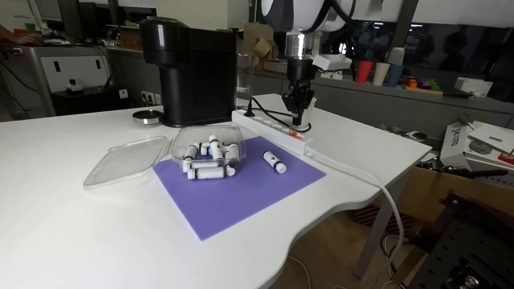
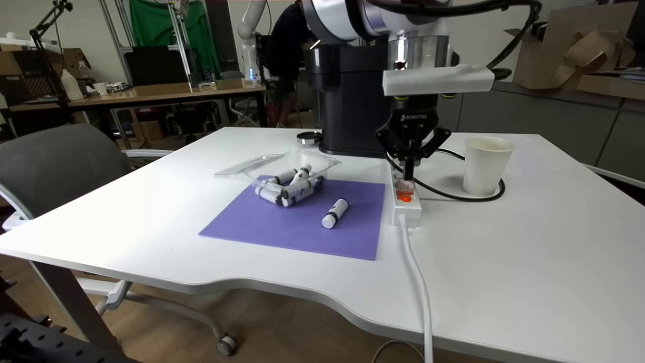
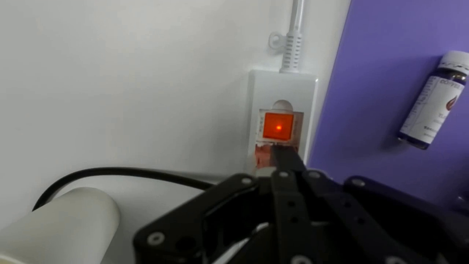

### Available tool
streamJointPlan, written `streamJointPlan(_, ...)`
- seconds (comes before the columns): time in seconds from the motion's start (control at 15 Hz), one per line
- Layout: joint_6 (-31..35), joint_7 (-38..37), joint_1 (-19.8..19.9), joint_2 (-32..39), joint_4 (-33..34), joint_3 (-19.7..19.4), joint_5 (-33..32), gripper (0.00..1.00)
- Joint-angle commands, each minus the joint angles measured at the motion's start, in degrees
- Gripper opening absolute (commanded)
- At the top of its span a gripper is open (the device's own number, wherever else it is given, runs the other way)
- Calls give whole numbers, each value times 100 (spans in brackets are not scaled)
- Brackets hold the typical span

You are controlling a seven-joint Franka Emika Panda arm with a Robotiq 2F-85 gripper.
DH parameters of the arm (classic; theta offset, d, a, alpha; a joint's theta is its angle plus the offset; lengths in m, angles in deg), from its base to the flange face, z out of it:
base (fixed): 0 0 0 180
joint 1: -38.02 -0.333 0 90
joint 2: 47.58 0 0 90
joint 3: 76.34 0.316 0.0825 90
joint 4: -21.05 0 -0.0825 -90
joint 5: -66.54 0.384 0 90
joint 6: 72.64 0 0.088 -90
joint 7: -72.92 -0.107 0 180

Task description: Press the power button on the extension cord

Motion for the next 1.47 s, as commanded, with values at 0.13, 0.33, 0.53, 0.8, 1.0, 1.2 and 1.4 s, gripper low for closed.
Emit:
streamJointPlan(0.13,-376,-33,109,37,171,91,151,0)
streamJointPlan(0.33,-238,-24,55,2,37,53,82,1)
streamJointPlan(0.53,-239,-24,55,2,37,56,87,0)
streamJointPlan(0.8,-208,-5,57,97,39,42,31,0)
streamJointPlan(1.0,-206,15,79,163,62,46,31,0)
streamJointPlan(1.2,-222,31,99,253,114,31,8,0)
streamJointPlan(1.4,-213,20,124,328,162,-6,-10,0)
